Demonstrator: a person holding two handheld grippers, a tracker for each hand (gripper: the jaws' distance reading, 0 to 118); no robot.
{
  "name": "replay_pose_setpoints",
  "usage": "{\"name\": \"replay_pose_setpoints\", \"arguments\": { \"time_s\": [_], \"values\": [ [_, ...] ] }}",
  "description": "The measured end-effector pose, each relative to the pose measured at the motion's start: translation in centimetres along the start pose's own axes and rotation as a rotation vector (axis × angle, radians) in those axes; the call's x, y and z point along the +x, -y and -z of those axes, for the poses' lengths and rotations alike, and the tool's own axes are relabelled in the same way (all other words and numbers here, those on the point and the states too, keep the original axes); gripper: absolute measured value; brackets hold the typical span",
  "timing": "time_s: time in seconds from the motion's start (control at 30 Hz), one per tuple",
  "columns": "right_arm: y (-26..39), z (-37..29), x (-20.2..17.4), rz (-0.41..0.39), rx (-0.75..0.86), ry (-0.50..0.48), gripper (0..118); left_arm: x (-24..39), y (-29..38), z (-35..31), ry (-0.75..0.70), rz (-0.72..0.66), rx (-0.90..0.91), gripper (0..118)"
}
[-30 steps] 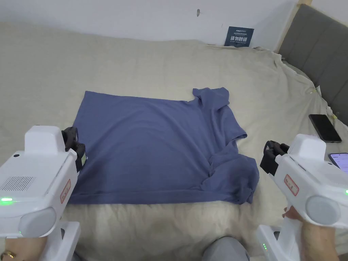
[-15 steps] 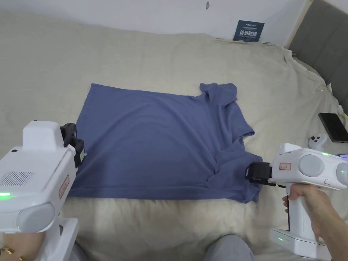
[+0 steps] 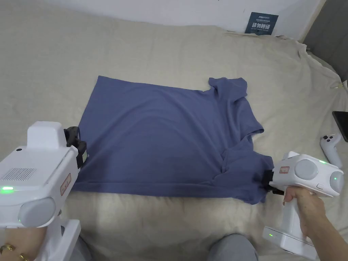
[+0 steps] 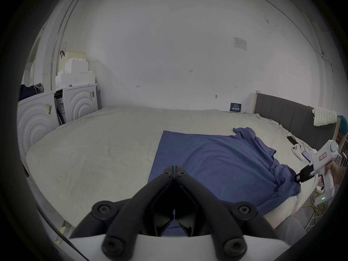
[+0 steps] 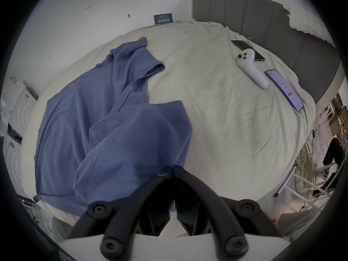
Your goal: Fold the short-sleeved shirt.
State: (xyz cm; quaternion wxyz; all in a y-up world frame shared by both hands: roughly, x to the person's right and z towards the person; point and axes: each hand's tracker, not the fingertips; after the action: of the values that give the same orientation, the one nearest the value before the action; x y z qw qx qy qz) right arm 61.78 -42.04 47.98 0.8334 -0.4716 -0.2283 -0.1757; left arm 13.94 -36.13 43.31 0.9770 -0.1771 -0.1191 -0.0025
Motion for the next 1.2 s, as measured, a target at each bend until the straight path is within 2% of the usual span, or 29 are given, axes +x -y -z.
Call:
{"name": "replay_pose_setpoints", "arguments": {
  "time_s": [0.1, 0.17, 0.23, 0.3, 0.33, 0.4, 0.67, 0.73, 0.77, 0.87, 0.93, 0.97, 1.07, 1.2],
  "values": [
    [-0.2, -0.2, 0.2, -0.001, -0.009, -0.021, 0, -0.6, 0.1, 0.7, -0.003, -0.030, -0.044, 1],
    [-0.4, -1.1, 0.5, 0.011, 0.014, -0.033, 0, -1.3, -0.3, 1.2, 0.007, -0.074, -0.107, 20],
    [-0.7, -2.0, 0.9, 0.027, 0.038, -0.066, 0, -2.2, -0.7, 1.9, 0.011, -0.107, -0.166, 69],
    [-0.8, -3.0, 1.1, 0.030, 0.068, -0.079, 0, -3.0, -1.1, 2.4, 0.000, -0.125, -0.225, 113],
    [-1.0, -3.5, 1.1, 0.030, 0.079, -0.083, 0, -3.6, -1.2, 2.7, -0.007, -0.130, -0.252, 118],
    [-1.1, -4.1, 1.3, 0.030, 0.093, -0.095, 0, -4.4, -1.5, 2.9, 0.004, -0.125, -0.289, 118],
    [-1.0, -4.7, 1.1, 0.021, 0.113, -0.105, 0, -6.8, 1.9, 5.6, -0.048, 0.005, -0.654, 118],
    [-0.8, -4.6, 1.1, 0.024, 0.108, -0.101, 0, -6.8, 3.0, 5.9, -0.036, 0.016, -0.683, 116],
    [-0.7, -4.5, 1.1, 0.025, 0.106, -0.099, 0, -6.7, 3.4, 5.9, -0.030, 0.025, -0.691, 110],
    [-0.7, -4.4, 1.1, 0.030, 0.101, -0.095, 0, -6.0, 4.4, 6.1, -0.021, 0.051, -0.700, 76],
    [-0.7, -4.3, 1.0, 0.029, 0.100, -0.091, 0, -5.8, 4.8, 6.3, -0.011, 0.062, -0.701, 27],
    [-0.7, -4.3, 1.0, 0.028, 0.101, -0.090, 0, -5.5, 4.9, 6.3, 0.028, 0.058, -0.690, 13],
    [-0.8, -4.6, 1.0, 0.022, 0.102, -0.091, 0, -4.5, 4.3, 5.6, 0.037, 0.078, -0.618, 3],
    [-1.2, -5.6, 1.4, -0.006, 0.111, -0.095, 0, -5.1, 2.5, 4.7, 0.049, 0.025, -0.541, 0]
  ]
}}
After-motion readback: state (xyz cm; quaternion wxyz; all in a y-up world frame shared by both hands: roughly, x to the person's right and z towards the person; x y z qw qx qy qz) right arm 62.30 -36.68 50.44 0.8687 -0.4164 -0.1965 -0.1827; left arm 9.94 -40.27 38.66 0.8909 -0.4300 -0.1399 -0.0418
